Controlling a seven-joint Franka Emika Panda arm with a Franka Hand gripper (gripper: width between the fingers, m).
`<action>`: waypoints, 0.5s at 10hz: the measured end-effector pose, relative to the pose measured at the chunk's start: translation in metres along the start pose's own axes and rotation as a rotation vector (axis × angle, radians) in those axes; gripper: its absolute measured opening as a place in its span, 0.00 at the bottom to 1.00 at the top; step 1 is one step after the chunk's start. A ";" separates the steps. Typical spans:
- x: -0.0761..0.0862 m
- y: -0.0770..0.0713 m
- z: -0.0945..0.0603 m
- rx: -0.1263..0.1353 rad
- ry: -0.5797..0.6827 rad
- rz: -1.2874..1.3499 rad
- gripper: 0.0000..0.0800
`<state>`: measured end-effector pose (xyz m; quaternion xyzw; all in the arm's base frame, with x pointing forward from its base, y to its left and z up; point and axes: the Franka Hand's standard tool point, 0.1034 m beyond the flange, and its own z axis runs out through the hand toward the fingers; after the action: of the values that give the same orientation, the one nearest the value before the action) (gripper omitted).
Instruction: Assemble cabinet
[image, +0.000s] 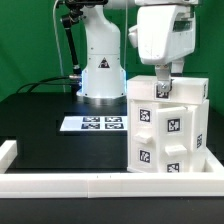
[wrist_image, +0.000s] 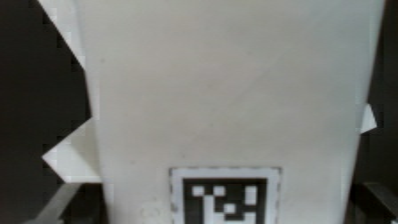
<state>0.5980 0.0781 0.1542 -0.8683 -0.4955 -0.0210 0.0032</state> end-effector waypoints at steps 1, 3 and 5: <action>0.000 0.000 0.000 0.000 0.000 0.100 0.70; -0.002 0.001 0.001 0.000 0.002 0.328 0.70; -0.001 0.000 0.001 0.000 0.002 0.502 0.70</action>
Offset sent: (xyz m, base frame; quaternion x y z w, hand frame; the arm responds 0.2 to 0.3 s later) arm -0.0035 0.0033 0.0012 0.0000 0.0170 0.2763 0.9609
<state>0.5973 0.0772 0.1530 -0.9641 -0.2645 -0.0201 0.0089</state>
